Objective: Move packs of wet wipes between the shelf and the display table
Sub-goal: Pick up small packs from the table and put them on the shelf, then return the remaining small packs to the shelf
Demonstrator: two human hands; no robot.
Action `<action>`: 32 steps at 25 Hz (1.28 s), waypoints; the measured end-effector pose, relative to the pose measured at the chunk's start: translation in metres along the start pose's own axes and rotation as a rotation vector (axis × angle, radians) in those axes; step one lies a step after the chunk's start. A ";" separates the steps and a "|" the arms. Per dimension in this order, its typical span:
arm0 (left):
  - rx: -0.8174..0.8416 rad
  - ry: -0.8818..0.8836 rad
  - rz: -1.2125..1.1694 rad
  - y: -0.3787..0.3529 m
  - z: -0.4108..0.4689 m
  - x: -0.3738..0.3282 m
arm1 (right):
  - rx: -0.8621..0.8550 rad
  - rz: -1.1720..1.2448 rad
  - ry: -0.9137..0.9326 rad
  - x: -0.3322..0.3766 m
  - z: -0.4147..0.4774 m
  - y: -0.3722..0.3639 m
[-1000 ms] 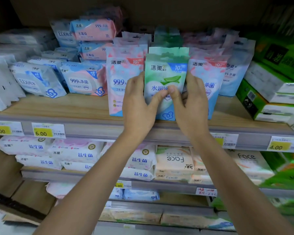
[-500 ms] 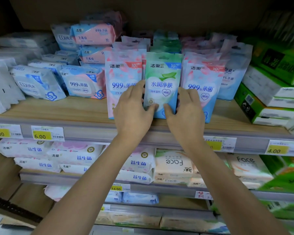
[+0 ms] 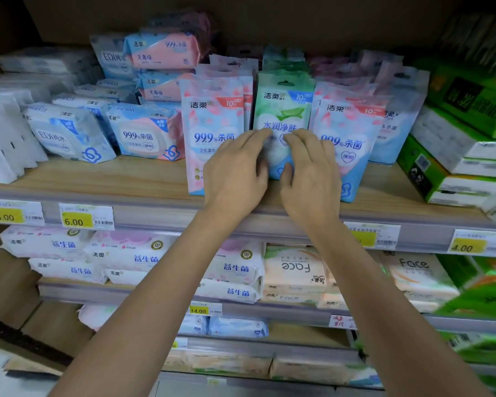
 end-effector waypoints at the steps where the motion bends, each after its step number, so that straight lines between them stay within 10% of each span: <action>1: 0.035 -0.003 0.016 0.001 0.003 -0.001 | 0.026 -0.032 0.024 0.001 0.001 -0.003; 5: 0.186 -0.032 0.063 0.003 0.012 -0.003 | 0.080 -0.074 0.063 0.005 0.002 -0.005; 13: 0.124 0.198 -0.668 0.048 -0.065 0.029 | 0.131 0.616 -0.199 0.011 -0.046 0.028; 19: 0.261 0.578 -0.494 0.043 -0.246 0.068 | 0.723 0.765 -0.149 0.042 -0.179 -0.024; 27: 0.496 1.486 -0.239 0.043 -0.588 0.038 | 1.795 0.276 0.241 0.040 -0.466 -0.091; 32: 0.266 1.871 -0.074 0.126 -0.711 -0.032 | 1.927 0.221 0.671 0.123 -0.522 -0.078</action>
Point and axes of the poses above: each hand's wrist, its own z-axis towards the middle knuckle, its own y-axis out of the back of the hand, x = y × z, the point moved 6 cm from there along z, towards the middle knuckle, and after that the axes turned 3 degrees about -y, right-handed, at the moved point
